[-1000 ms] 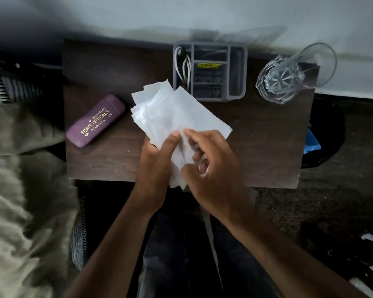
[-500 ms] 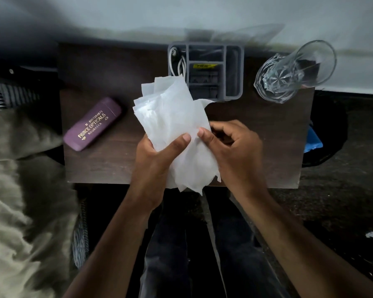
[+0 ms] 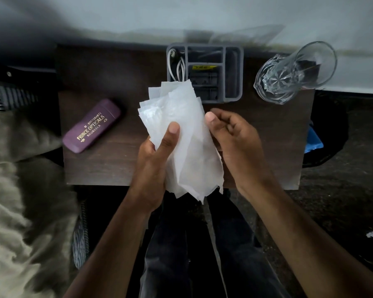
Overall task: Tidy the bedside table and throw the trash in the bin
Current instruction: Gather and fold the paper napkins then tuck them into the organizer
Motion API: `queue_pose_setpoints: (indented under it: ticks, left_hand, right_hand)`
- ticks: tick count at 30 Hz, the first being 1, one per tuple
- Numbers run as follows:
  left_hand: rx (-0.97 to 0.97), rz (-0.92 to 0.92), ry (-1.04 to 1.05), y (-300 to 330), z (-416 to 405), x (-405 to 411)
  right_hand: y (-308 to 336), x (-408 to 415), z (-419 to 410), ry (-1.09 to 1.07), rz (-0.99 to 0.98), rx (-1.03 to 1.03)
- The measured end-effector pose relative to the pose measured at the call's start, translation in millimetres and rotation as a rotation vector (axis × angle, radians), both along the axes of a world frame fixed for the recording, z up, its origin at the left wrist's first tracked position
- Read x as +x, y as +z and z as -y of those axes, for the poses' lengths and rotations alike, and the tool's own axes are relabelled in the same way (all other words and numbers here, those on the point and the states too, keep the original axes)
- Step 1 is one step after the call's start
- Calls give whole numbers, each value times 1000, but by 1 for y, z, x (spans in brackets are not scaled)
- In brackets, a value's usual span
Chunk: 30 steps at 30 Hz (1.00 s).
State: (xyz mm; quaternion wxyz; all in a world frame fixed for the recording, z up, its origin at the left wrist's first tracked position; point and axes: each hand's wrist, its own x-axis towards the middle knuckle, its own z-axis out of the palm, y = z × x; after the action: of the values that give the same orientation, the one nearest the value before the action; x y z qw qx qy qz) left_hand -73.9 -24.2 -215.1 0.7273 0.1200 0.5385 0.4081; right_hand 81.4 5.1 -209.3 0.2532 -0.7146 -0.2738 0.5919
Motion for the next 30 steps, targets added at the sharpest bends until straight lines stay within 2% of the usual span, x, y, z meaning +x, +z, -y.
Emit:
queue_pose_setpoints:
  ticks: [3,5,9,13,20,24,28,30]
  left_hand:
    - [-20,40,9,0,0,-1]
    - [-36,132,22,1,0,-2]
    - [-49,255,55,3,0,-1]
    - [9,334,47,6,-1,2]
    - [62,178,-62,-2,1,2]
    - [26,147,-32,-10,6,1]
    - [-31,70,-22,-13,7,1]
    - [-76,100,-1,-11,5,2]
  right_hand:
    - [1,8,-8,-48,-232,-88]
    - [2,12,-9,-59,-273,-53]
    - [4,15,-8,-82,-152,103]
    - [9,13,-9,-137,-81,168]
    - [8,9,-6,-104,204,239]
    - [7,10,0,44,421,256]
    - [15,4,11,203,653,393]
    - [20,-2,16,245,659,428]
